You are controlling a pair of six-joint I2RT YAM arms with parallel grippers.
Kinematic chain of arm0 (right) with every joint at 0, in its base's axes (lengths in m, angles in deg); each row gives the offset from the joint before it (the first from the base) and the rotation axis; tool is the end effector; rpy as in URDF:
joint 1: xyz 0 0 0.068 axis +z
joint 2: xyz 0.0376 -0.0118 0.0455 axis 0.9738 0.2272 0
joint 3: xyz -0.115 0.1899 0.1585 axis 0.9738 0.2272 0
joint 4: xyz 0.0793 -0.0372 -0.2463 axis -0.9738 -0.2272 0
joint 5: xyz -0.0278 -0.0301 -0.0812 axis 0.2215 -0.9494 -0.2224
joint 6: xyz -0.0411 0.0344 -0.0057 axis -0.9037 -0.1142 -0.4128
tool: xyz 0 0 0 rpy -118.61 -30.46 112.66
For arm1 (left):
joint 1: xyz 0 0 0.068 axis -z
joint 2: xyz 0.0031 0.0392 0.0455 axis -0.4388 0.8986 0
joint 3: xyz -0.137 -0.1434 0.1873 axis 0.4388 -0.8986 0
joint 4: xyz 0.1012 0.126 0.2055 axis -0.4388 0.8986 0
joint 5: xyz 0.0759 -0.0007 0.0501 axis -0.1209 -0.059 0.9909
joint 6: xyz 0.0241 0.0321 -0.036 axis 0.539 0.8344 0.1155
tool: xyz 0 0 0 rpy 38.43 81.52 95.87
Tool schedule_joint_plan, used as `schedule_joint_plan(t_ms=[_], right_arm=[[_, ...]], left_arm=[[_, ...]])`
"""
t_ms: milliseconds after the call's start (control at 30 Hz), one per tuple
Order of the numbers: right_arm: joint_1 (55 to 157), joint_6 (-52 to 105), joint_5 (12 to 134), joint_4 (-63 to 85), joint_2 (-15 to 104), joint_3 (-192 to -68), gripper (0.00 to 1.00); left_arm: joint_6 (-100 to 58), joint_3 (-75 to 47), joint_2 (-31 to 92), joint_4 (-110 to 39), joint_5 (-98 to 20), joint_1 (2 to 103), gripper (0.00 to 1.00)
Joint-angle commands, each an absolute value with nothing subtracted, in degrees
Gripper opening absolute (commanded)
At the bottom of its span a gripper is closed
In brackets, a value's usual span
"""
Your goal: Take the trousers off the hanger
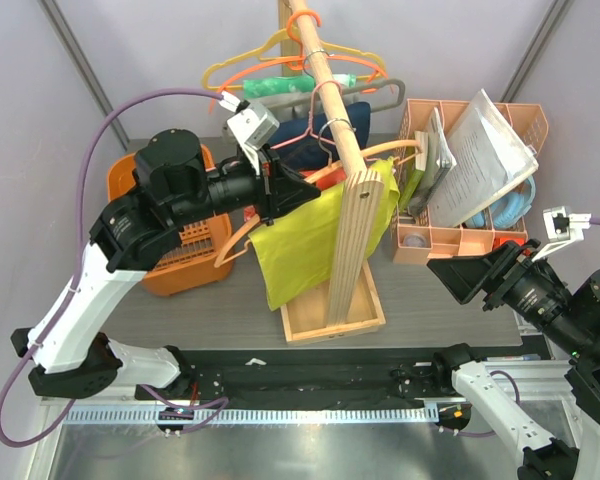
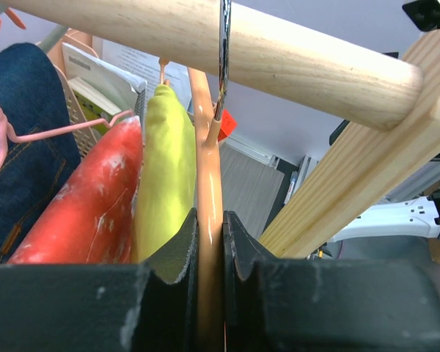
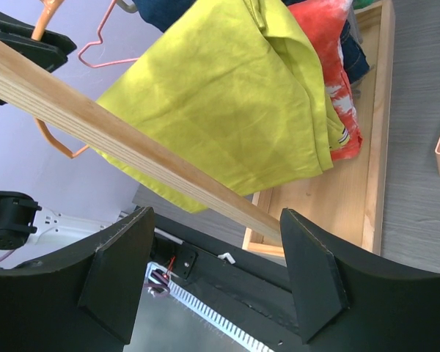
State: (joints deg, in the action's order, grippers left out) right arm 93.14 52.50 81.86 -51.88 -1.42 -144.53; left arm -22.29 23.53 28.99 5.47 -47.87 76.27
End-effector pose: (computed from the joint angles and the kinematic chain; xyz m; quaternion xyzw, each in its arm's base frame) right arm 0.0018 0.0113 0.4847 0.0133 0.7569 0.3690 0.5393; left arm 0.1334 -0.1766 0.5521 0.3256 0.6485 -0.4478 0.5224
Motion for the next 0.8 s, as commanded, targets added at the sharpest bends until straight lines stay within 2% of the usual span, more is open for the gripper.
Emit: schedule_joint_plan(t_ms=[0, 467, 767], right_arm=[[93.0, 51.3, 82.4, -51.5, -1.7, -146.2, 0.75], [93.0, 49.7, 83.9, -52.9, -0.9, -147.3, 0.75], [93.0, 42.0, 93.1, -54.8, 1.6, -151.7, 0.76]], left_arm=[[-22.4, 29.0, 26.2, -6.4, -48.5, 76.1, 0.00], [-20.9, 28.8, 21.3, -2.2, -46.1, 76.0, 0.00], [-20.6, 27.2, 17.3, 2.1, -45.1, 76.1, 0.00]])
